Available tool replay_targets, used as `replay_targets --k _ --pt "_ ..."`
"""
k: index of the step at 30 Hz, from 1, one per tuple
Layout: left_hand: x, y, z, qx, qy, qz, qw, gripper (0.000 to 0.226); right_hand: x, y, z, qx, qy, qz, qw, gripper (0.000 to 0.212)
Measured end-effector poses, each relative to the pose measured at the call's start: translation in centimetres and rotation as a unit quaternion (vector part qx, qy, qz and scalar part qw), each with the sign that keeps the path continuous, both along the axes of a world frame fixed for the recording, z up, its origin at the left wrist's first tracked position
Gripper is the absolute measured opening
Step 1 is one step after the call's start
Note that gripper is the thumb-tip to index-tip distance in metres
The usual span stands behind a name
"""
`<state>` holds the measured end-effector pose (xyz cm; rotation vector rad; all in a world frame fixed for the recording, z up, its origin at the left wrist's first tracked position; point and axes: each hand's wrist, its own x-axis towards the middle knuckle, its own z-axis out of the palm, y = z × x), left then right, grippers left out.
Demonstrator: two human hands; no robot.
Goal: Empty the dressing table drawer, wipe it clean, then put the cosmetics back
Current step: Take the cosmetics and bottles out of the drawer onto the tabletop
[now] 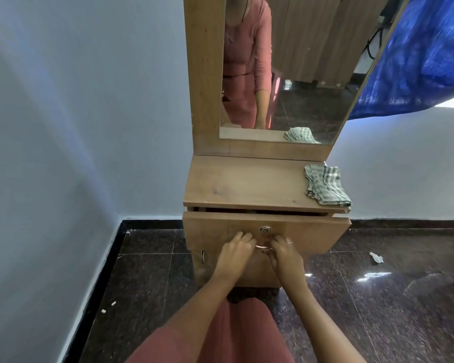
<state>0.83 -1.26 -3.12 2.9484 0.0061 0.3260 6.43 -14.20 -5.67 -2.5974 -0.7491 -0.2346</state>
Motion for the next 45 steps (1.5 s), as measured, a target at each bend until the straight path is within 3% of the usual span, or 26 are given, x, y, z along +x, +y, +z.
replay_targets --k 10,15,20,22,27,39,45 --pt "-5.0 -1.9 -0.9 -0.015 -0.013 -0.031 0.999 0.03 -5.0 -2.7 0.0 0.025 -0.035 -0.005 0.999 0.028" --pt "-7.0 -2.9 -1.2 -0.016 -0.019 -0.028 0.999 0.004 -7.3 -4.0 -0.1 0.029 -0.016 -0.017 0.999 0.029" --pt "-9.4 -3.7 -2.0 -0.016 -0.013 -0.027 0.999 0.026 -9.7 -4.9 -0.3 0.048 -0.015 -0.032 0.998 0.021" --pt "-10.4 -4.2 -2.2 -0.019 -0.017 -0.031 0.999 0.027 -10.7 -5.4 -0.4 0.038 -0.027 -0.034 0.998 0.009" --pt "-13.0 -5.3 -2.2 -0.024 -0.009 -0.054 0.998 0.028 -13.2 -6.8 -0.3 0.023 -0.032 -0.024 0.999 0.011" --pt "-17.1 -6.8 -0.9 0.023 0.006 -0.11 0.994 0.025 -17.3 -9.3 -0.1 -0.067 -0.017 -0.006 0.998 0.03" --pt "-17.4 -7.5 -0.8 0.006 0.039 -0.102 0.994 0.025 -18.0 -9.2 0.8 -0.079 0.033 -0.008 0.996 0.011"
